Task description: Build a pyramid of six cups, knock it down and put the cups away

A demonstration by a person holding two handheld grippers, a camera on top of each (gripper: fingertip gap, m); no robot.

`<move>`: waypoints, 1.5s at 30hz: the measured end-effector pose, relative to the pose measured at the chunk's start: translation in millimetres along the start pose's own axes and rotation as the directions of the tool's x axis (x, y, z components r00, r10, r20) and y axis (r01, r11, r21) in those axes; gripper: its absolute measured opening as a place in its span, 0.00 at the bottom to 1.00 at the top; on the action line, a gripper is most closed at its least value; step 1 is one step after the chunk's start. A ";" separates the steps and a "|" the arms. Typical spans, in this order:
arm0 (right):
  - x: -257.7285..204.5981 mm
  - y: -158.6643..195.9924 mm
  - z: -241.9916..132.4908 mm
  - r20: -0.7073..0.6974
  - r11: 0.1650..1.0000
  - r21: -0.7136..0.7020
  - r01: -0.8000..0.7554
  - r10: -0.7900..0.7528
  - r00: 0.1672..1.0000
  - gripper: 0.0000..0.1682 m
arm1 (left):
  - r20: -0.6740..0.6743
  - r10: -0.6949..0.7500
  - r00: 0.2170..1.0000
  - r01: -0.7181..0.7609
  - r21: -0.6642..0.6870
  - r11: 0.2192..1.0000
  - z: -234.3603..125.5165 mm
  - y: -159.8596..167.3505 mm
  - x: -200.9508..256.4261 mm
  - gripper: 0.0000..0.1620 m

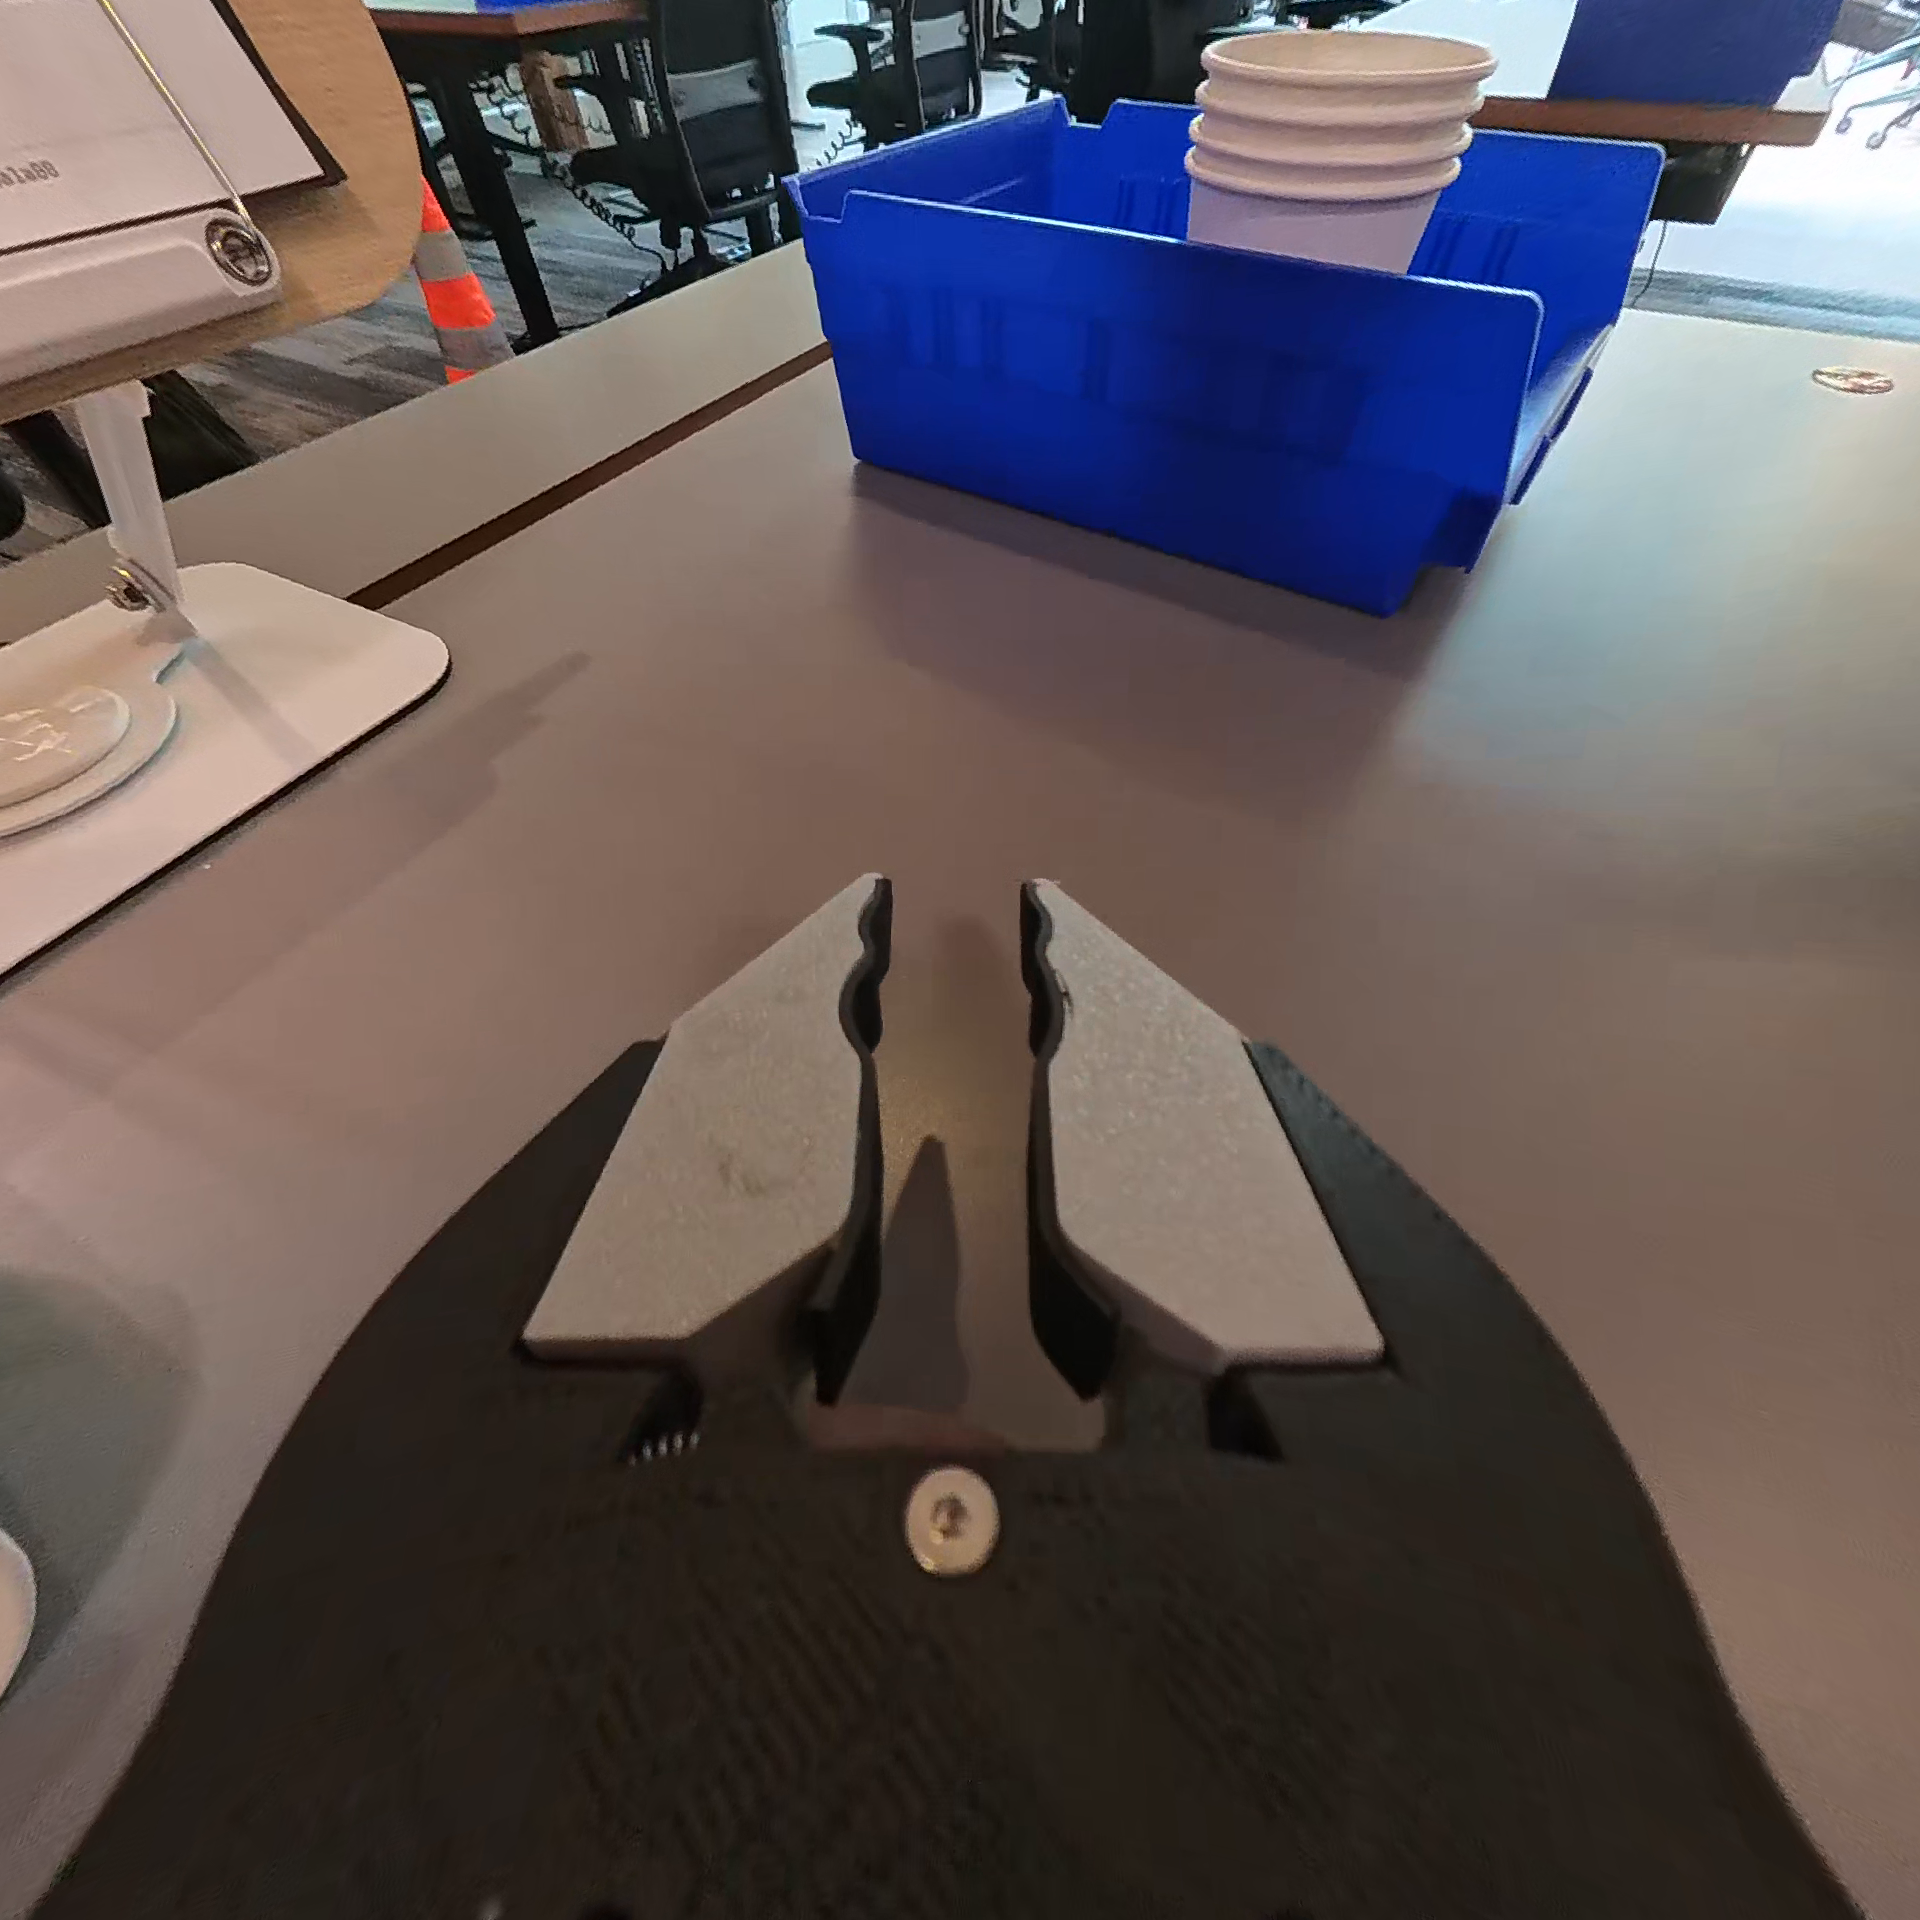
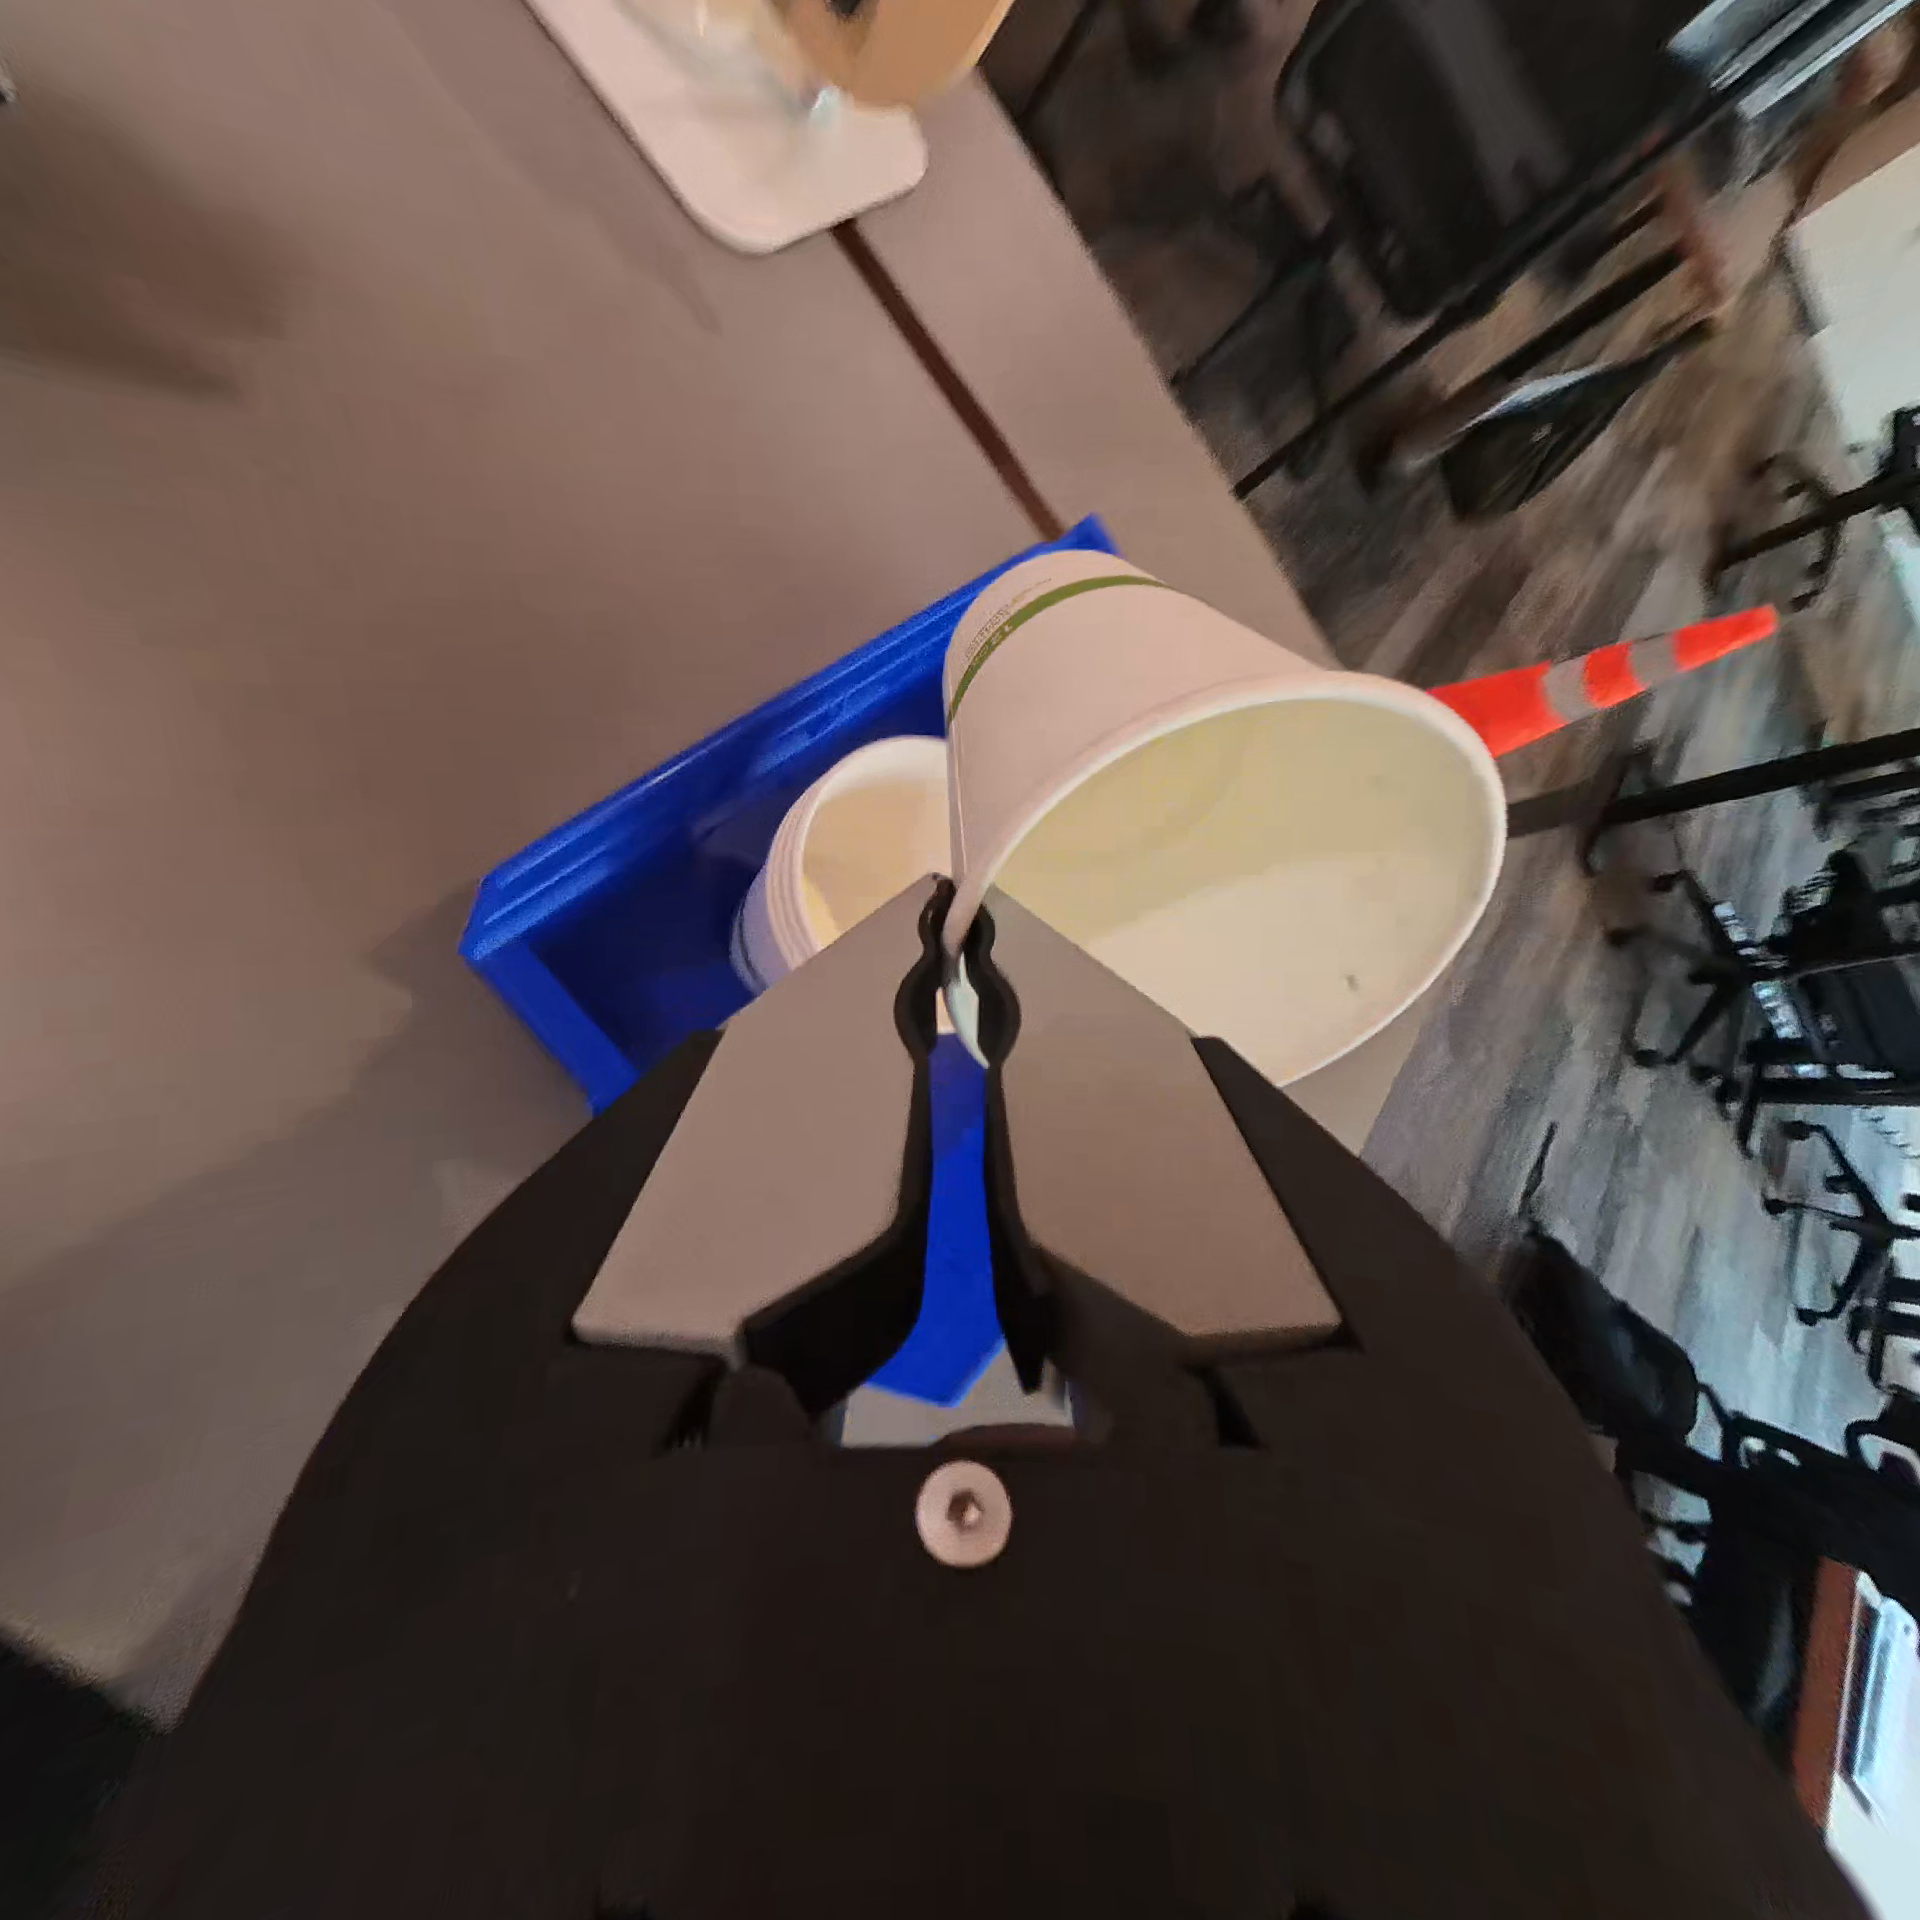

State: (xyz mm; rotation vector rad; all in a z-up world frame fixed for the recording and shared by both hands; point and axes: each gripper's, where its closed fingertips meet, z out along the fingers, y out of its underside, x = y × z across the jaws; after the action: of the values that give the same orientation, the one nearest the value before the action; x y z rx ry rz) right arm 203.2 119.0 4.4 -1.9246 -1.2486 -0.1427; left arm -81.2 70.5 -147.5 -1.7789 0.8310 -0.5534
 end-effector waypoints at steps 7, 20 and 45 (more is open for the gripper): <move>-14.8 23.3 1.6 0.158 0.959 -0.277 0.059 -0.015 0.987 0.00 | -0.011 -0.016 1.000 0.016 -0.005 1.000 0.0 0.7 0.5 0.14; -53.1 -91.6 10.2 0.044 0.988 0.149 0.042 -0.049 0.998 0.16 | -0.010 -0.048 0.999 0.048 -0.004 0.999 -0.4 0.1 -2.5 0.15; -215.0 -108.7 167.8 0.156 0.881 0.446 -0.158 0.097 0.983 0.14 | 0.616 -0.319 0.721 0.203 0.253 0.946 -94.3 -2.6 -130.9 0.17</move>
State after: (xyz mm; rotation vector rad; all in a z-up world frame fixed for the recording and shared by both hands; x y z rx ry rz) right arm -45.7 99.3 -150.1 -1.6099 -1.1121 0.3273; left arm -232.5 112.0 -110.0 -1.7642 0.0347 -0.1359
